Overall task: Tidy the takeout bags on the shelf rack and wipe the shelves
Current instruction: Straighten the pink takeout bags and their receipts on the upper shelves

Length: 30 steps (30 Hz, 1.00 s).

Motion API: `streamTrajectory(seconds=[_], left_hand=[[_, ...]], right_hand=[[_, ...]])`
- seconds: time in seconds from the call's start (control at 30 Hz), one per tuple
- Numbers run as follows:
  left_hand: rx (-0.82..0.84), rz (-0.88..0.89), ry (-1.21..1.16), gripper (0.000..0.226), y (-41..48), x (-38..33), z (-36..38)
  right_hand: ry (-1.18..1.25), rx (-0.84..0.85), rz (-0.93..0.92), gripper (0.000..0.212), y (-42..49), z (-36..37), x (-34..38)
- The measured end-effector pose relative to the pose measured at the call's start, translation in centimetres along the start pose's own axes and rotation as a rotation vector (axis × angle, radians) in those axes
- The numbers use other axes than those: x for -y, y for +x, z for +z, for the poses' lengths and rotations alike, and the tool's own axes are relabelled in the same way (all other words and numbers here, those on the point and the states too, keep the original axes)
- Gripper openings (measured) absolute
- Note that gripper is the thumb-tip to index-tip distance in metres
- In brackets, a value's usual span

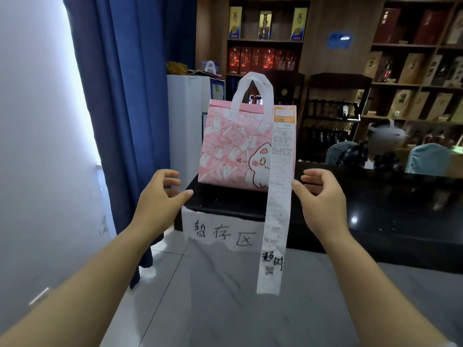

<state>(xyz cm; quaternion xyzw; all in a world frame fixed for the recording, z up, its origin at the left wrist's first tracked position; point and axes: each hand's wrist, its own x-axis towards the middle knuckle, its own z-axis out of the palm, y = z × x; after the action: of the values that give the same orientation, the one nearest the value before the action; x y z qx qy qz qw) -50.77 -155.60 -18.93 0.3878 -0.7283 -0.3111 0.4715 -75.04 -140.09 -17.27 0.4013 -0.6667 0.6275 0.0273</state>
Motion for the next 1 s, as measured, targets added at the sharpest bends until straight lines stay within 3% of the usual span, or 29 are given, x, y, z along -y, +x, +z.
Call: streamTrajectory(seconds=[0.23, 0.57, 0.8, 1.0], left_hand=[[0.030, -0.021, -0.013, 0.026, -10.1, -1.2, -2.9], [-0.049, -0.115, 0.038, 0.023, -24.8, -5.0, -7.8], [-0.241, -0.240, 0.095, 0.019, -38.2, -8.0, -11.2], [-0.309, -0.374, 0.247, 0.020, -50.7, -10.4, -15.1]], right_hand=[[0.012, 0.100, -0.020, 0.020, -9.2, -2.5, 2.5], [0.039, 0.411, -0.106, 0.015, -19.1, -6.5, 5.8], [0.129, 0.709, -0.189, 0.012, -25.5, -9.2, 7.5], [0.196, 1.023, -0.225, 0.008, -33.6, -10.5, 10.4]])
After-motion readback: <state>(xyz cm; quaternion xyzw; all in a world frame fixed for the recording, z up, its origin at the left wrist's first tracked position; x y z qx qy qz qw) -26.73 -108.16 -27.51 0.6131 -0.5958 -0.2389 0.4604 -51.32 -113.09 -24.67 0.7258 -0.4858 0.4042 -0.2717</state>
